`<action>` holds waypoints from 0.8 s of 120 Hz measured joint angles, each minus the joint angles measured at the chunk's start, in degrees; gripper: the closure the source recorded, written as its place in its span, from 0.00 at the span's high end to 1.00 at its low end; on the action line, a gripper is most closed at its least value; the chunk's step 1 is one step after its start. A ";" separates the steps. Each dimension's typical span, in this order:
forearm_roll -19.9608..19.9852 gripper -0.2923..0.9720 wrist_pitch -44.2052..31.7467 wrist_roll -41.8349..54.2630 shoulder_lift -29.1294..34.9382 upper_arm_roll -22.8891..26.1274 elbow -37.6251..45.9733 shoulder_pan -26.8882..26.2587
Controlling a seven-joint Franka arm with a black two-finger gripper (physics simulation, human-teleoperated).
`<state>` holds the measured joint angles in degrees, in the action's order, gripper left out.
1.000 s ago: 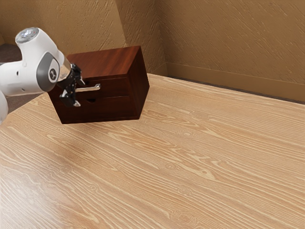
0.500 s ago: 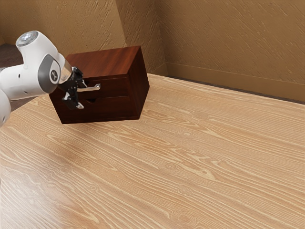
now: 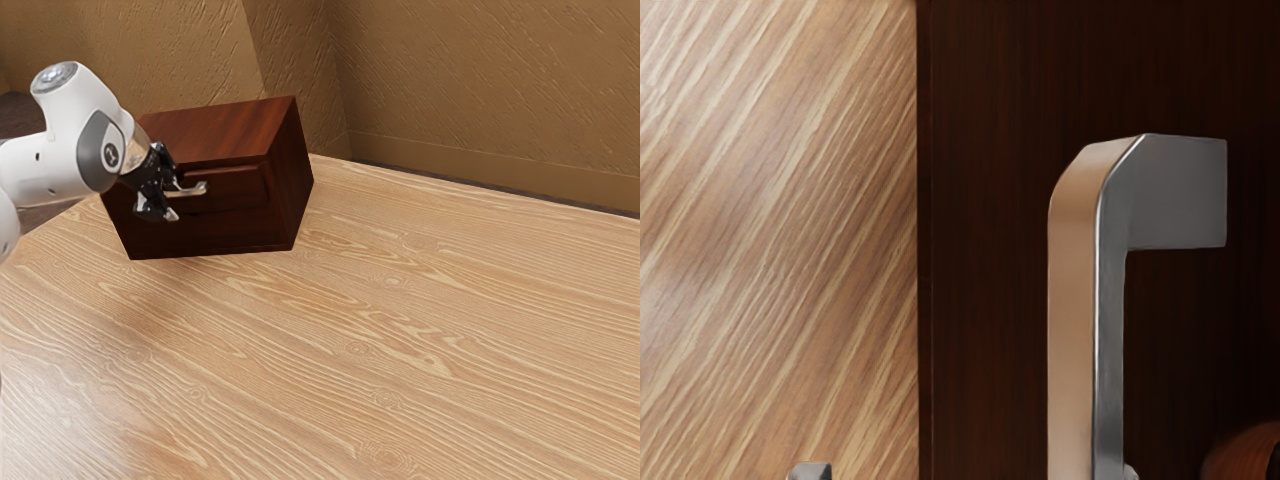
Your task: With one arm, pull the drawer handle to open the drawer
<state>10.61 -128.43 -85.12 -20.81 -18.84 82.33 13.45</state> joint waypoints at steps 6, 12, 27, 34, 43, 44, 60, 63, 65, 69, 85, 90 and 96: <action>-0.03 0.40 0.41 0.04 0.10 -0.05 -0.04 -0.04; -0.05 0.34 0.87 0.07 0.16 -0.10 -0.17 -0.07; -0.06 0.24 1.90 0.04 0.22 -0.14 -0.46 -0.10; -0.06 0.22 2.23 -0.01 0.26 -0.15 -0.47 -0.10; -0.27 0.19 2.55 -0.09 0.41 -0.11 -0.43 -0.13; -0.36 0.19 2.57 -0.10 0.48 -0.09 -0.42 -0.13; -1.94 0.17 2.79 -0.27 1.56 0.15 0.10 -0.17; -2.24 0.17 2.78 -0.32 1.75 0.20 0.38 -0.16; -2.42 0.17 2.76 -0.35 1.87 0.22 0.60 -0.17; -2.77 0.16 2.73 -0.41 2.13 0.27 0.99 -0.17; -3.88 0.15 2.02 -0.73 3.60 0.50 3.49 -0.26; -4.05 0.15 1.73 -0.83 4.11 0.53 4.31 -0.31; -4.17 0.15 1.42 -0.94 4.69 0.46 5.18 -0.54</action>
<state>6.44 -127.01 -86.06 -16.12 -18.39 87.51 12.91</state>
